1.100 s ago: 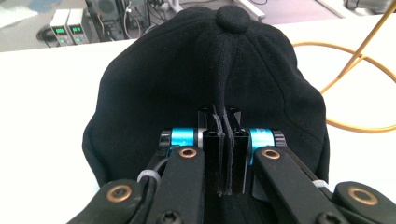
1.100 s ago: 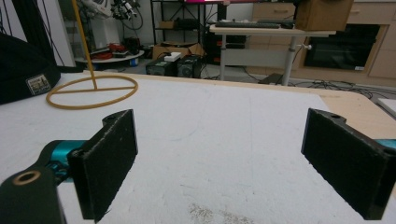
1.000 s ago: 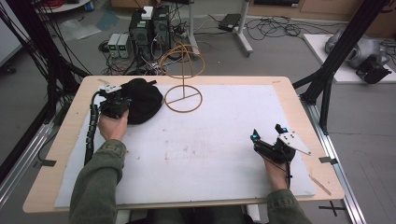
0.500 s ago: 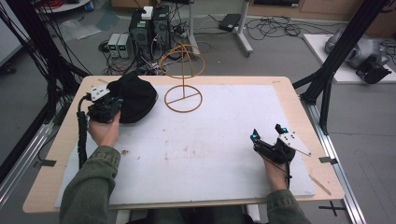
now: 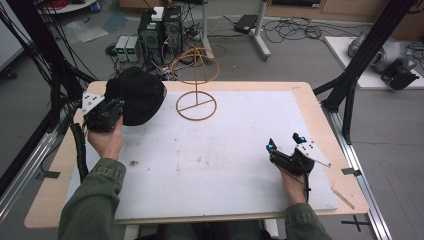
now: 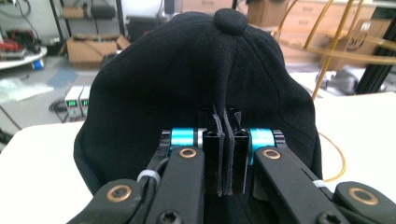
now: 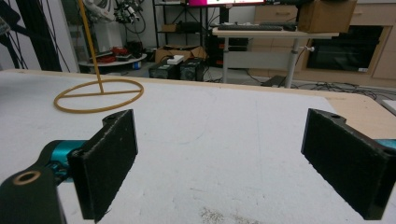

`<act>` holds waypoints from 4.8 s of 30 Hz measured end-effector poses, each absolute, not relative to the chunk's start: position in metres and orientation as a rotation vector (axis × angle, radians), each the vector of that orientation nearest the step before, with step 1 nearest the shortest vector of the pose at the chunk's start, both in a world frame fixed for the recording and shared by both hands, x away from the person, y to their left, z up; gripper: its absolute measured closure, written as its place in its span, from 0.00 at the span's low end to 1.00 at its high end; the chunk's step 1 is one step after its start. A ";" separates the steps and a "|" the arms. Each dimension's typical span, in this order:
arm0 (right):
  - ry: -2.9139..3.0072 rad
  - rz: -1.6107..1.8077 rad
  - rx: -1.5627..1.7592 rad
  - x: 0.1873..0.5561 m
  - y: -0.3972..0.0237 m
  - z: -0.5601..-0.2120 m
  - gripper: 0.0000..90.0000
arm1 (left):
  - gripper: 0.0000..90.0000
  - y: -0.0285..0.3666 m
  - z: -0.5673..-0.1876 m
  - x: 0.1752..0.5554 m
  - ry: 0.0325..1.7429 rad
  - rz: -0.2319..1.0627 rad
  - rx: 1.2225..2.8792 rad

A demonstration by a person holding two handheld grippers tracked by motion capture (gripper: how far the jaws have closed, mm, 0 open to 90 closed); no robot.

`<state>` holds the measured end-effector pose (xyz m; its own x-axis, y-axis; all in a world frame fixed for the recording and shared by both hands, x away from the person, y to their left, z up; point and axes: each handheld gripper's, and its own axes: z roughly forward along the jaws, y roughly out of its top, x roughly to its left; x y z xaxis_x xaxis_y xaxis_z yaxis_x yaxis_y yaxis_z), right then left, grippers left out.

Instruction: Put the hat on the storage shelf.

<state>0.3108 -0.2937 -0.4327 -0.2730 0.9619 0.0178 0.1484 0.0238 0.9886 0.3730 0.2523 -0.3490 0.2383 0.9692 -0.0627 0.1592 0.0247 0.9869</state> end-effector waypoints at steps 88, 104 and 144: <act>1.552 1.381 1.134 0.310 -0.292 -0.432 0.11 | 0.97 0.116 -0.241 0.486 0.977 0.743 1.280; 1.550 1.384 1.136 0.309 -0.292 -0.431 0.11 | 0.97 0.112 -0.244 0.494 0.996 0.712 1.374; 1.511 1.403 1.141 0.307 -0.292 -0.428 0.11 | 0.53 0.089 -0.268 0.487 0.999 0.699 1.502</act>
<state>0.3068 -0.2919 -0.4284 -0.3069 0.9509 0.0390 0.1096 -0.0054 0.9940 0.4875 0.0887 -0.2683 0.4610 0.8815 -0.1020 0.2059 0.0055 0.9786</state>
